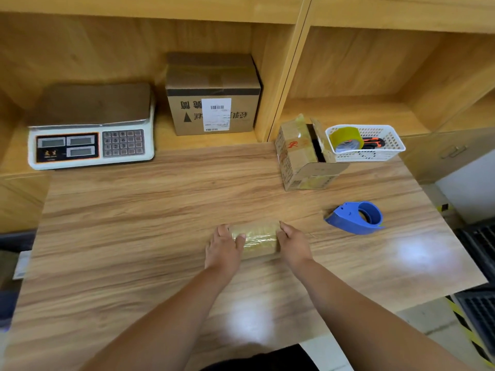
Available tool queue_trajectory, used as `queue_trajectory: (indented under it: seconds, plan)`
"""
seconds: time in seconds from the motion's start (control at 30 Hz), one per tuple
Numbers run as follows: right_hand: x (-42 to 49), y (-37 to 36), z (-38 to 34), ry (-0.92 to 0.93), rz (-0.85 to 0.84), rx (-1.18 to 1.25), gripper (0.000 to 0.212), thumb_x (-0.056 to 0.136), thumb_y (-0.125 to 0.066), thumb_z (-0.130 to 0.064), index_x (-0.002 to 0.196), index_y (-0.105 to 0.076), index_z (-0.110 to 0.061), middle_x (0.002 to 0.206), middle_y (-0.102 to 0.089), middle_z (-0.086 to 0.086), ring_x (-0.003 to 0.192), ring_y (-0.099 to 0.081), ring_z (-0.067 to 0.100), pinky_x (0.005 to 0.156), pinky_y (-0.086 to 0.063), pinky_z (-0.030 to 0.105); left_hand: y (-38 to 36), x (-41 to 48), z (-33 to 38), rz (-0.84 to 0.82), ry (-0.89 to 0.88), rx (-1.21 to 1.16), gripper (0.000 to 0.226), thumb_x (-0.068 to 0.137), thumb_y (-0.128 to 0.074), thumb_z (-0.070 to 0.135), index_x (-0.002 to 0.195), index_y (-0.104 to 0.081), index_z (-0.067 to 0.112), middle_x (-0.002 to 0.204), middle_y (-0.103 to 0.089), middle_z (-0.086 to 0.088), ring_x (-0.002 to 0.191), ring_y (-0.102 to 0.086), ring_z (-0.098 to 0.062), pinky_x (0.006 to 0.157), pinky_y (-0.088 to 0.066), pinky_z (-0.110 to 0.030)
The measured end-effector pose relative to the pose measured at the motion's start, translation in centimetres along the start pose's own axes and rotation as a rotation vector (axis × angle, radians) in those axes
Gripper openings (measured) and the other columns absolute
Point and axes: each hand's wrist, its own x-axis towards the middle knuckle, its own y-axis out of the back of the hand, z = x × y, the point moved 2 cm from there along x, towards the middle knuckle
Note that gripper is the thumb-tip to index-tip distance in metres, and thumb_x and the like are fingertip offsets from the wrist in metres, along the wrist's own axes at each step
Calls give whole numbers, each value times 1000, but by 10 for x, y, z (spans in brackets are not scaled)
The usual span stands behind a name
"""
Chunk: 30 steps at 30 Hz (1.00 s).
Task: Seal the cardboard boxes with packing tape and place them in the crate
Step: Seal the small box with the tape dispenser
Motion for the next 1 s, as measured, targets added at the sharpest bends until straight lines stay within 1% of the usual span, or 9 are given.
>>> queue_trajectory:
  seconds: [0.2,0.3,0.37,0.57,0.67,0.8,0.87,0.93,1.0]
  plan:
    - [0,-2,2,74,83,-141,39,100,-42,-25,138,-48,-21,133,-58,6,118,-55,25,93,-42,27,-8,7,-9,6,2,-202,37,97,-47,22,127,-42,2,128,-46,-15,121,-43,-33,100,-34,-39]
    - [3,0,5,155,76,-203,40,101,-40,-27,140,-46,-23,123,-64,9,106,-61,27,85,-46,29,-14,8,-16,52,19,-382,7,97,-44,14,101,-49,10,90,-51,-8,92,-49,-33,83,-39,-42]
    - [5,2,8,202,64,-255,41,101,-39,-28,141,-44,-24,114,-68,12,100,-62,29,79,-45,29,-18,6,-16,59,47,-502,7,98,-42,16,95,-49,16,75,-45,-1,79,-43,-24,73,-38,-41]
    - [7,4,11,375,85,-681,47,102,-32,-34,147,-31,-21,93,-65,13,87,-60,27,69,-44,30,-27,-7,-8,232,82,-518,30,101,-34,23,122,-56,19,116,-60,0,106,-51,-14,84,-30,-15]
    - [5,9,3,594,212,-722,46,82,-71,-24,124,-62,-5,59,-63,11,62,-64,24,57,-49,25,-29,-9,-3,308,112,-514,34,102,-33,20,126,-56,13,125,-60,-7,116,-52,-22,86,-31,-16]
    - [9,16,-3,680,229,-740,48,58,-90,-24,99,-74,-5,43,-56,3,48,-61,20,52,-49,19,-32,-10,3,391,165,-509,33,102,-35,19,124,-58,12,123,-62,-9,116,-54,-25,84,-33,-18]
    - [12,19,-1,686,148,-731,47,74,-80,-25,113,-68,-3,56,-63,9,58,-63,24,59,-49,22,-33,-10,5,425,182,-514,33,102,-35,19,122,-60,12,121,-62,-11,115,-54,-27,84,-34,-20]
    - [20,18,6,627,-10,-687,48,98,-46,-31,140,-43,-7,89,-69,16,89,-62,30,79,-45,30,-34,-10,6,431,203,-522,33,102,-34,20,122,-60,13,121,-63,-11,114,-54,-27,86,-35,-22]
    - [29,19,12,619,-53,-677,51,102,-30,-38,147,-30,-13,108,-67,15,103,-58,31,88,-40,32,-35,-11,7,418,223,-535,34,102,-34,22,123,-60,15,122,-62,-9,116,-54,-25,90,-36,-23]
